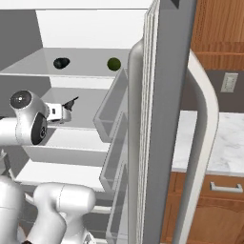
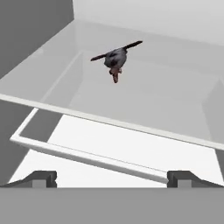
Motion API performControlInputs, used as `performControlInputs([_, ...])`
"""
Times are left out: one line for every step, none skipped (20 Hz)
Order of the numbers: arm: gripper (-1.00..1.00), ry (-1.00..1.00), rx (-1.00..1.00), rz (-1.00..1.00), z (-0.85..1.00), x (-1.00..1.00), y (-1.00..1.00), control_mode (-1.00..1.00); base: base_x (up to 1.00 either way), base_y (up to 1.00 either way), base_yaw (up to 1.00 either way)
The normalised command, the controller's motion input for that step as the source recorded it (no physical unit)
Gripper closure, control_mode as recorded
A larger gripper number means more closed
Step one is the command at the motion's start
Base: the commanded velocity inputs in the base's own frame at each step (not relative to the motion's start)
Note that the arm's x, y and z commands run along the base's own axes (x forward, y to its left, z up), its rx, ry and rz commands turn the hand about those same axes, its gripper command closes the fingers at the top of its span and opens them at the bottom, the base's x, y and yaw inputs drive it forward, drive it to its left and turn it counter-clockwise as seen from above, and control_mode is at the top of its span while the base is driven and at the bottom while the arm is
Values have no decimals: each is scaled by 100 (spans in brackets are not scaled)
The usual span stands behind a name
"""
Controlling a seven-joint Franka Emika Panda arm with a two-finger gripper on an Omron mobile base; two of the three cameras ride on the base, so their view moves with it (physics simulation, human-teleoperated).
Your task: Gather the lime and eggplant from the fridge and place them on a tray on the dining counter. Then gather the steak and fish from the fridge and place them on the other tray.
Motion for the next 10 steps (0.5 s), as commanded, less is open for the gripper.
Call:
performControlInputs([-100, -7, 0, 0, 0, 98, 52, -100, 0, 0, 0])
performControlInputs([-100, -5, 0, -1, 0, 89, 40, -100, 0, 0, 0])
performControlInputs([-100, -3, 0, -2, 0, 89, 41, -100, 0, 0, 0])
performControlInputs([-100, 0, 0, -5, 0, 83, 38, -100, 0, 0, 0])
performControlInputs([-100, 0, 0, -5, 0, 83, 35, -100, 0, 0, 0])
performControlInputs([-100, 0, 0, -4, 2, 84, 33, -100, 0, 0, 0])
performControlInputs([-100, 0, 0, -2, 0, 88, 43, -100, 0, 0, 0])
performControlInputs([-100, 0, 0, -2, 0, 91, 49, -100, 0, 0, 0])
performControlInputs([-100, 0, 0, -1, 0, 81, 38, -100, 0, 0, 0])
performControlInputs([-100, 0, 0, 0, 0, 74, 27, -100, 0, 0, 0])
